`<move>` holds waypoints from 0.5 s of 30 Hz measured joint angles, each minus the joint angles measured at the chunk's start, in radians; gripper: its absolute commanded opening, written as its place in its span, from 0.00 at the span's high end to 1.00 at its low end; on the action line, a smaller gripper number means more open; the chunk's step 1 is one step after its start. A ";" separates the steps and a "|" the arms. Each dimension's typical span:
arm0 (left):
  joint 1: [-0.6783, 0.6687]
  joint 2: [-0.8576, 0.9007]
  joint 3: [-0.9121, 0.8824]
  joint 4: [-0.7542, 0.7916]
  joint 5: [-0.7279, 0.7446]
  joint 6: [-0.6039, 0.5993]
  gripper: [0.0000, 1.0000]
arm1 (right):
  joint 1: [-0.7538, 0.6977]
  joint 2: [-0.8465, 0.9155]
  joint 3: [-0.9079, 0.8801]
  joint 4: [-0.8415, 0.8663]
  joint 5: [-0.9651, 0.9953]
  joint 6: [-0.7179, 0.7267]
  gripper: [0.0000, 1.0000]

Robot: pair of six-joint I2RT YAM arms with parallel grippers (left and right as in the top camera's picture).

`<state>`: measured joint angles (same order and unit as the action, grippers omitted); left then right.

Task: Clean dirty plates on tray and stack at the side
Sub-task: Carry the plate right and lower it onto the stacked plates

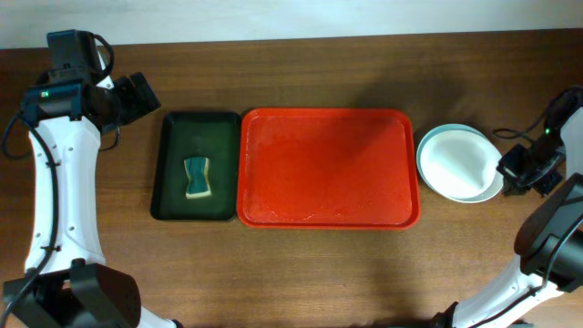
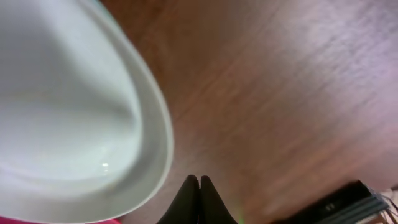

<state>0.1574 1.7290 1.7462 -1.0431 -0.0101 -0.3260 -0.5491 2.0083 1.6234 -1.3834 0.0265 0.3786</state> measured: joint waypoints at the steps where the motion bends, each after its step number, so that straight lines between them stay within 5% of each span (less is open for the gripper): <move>1: 0.000 0.000 0.000 0.000 0.000 0.000 0.01 | -0.005 0.000 -0.001 -0.008 0.013 0.007 0.96; 15: 0.000 0.000 0.000 0.000 0.000 0.000 0.01 | 0.026 0.000 -0.134 0.185 0.025 0.084 0.96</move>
<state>0.1574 1.7290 1.7462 -1.0431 -0.0101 -0.3264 -0.5236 2.0079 1.4899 -1.1984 0.0517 0.4629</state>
